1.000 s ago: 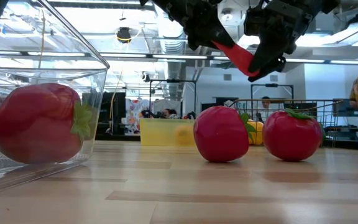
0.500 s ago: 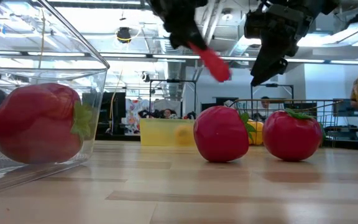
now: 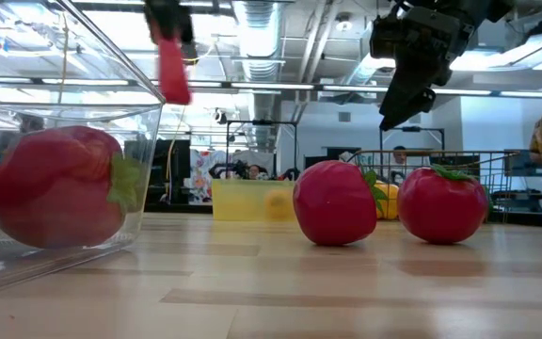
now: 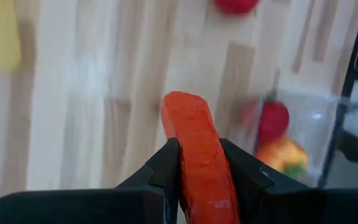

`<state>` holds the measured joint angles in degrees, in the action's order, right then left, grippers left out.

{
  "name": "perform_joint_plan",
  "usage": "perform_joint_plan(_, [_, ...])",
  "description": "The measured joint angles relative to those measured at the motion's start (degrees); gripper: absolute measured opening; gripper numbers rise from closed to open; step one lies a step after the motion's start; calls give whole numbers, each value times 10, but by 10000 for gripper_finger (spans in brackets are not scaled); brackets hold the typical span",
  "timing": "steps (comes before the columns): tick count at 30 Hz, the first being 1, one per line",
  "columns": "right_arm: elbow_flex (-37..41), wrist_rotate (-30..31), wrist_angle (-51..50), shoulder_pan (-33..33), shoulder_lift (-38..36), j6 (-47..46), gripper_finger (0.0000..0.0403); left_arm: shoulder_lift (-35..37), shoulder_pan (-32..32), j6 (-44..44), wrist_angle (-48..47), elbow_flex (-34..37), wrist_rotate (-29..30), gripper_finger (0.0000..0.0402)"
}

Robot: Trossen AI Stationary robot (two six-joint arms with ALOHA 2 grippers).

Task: Sort produce into baskets
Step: Put the carrot into the blue bin, then put the right red tomato into the transparent bin

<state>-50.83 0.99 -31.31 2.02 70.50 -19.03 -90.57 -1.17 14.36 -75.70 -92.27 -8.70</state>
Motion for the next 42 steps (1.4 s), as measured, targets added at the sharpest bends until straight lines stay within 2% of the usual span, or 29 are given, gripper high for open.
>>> perform_joint_plan(4, [0,0,0,0,0,0,255,17,-41,71,-54,0,3,80])
perform_joint_plan(9, [0,0,0,0,0,0,255,26,-112,206,-147,4,3,80])
perform_joint_plan(17, [0,1,-1,0,0,0,255,34,-242,358,-140,55,-27,80])
perform_joint_plan(23, [0,1,-2,0,0,0,255,33,-310,441,-132,99,-59,80])
perform_joint_plan(26, [0,1,-2,0,0,0,255,33,-323,484,-133,121,-61,80])
perform_joint_plan(30, [0,1,-1,0,0,0,255,33,-324,503,-129,145,-98,89])
perform_joint_plan(35, [0,1,-2,0,0,0,255,33,-324,504,-99,176,-121,124])
perform_joint_plan(42, [0,-9,-18,0,0,-1,255,33,-324,489,-54,209,-120,176])
